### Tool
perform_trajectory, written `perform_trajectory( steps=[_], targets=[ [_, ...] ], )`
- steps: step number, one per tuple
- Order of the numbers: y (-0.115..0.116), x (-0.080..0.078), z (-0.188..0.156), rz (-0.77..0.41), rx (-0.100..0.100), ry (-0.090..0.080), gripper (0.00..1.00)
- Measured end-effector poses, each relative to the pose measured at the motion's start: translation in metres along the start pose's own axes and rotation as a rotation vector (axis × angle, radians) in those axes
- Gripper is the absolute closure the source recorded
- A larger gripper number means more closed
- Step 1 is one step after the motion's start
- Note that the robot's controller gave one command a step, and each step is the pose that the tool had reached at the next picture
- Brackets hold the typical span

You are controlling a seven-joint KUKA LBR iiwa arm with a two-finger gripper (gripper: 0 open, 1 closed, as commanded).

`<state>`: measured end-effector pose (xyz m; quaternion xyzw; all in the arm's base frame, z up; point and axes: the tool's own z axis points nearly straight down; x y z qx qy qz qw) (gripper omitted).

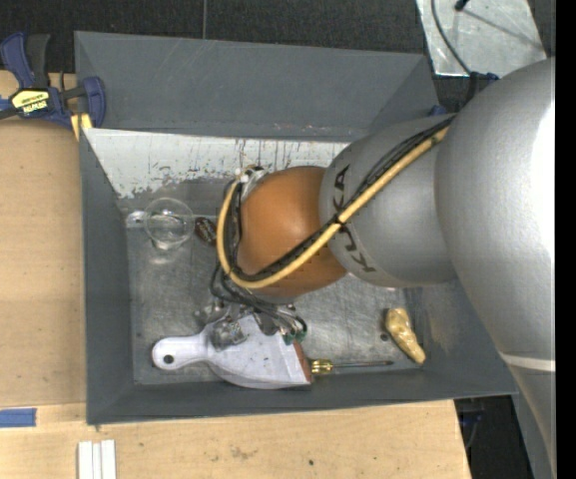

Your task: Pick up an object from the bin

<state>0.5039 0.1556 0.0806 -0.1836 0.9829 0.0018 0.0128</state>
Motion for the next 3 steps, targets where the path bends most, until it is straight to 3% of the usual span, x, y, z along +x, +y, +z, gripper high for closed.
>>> perform_trajectory(
  steps=[3],
  targets=[
    [0.001, 0.000, -0.014, -0.005, 0.000, 0.007, 1.00]
  ],
)
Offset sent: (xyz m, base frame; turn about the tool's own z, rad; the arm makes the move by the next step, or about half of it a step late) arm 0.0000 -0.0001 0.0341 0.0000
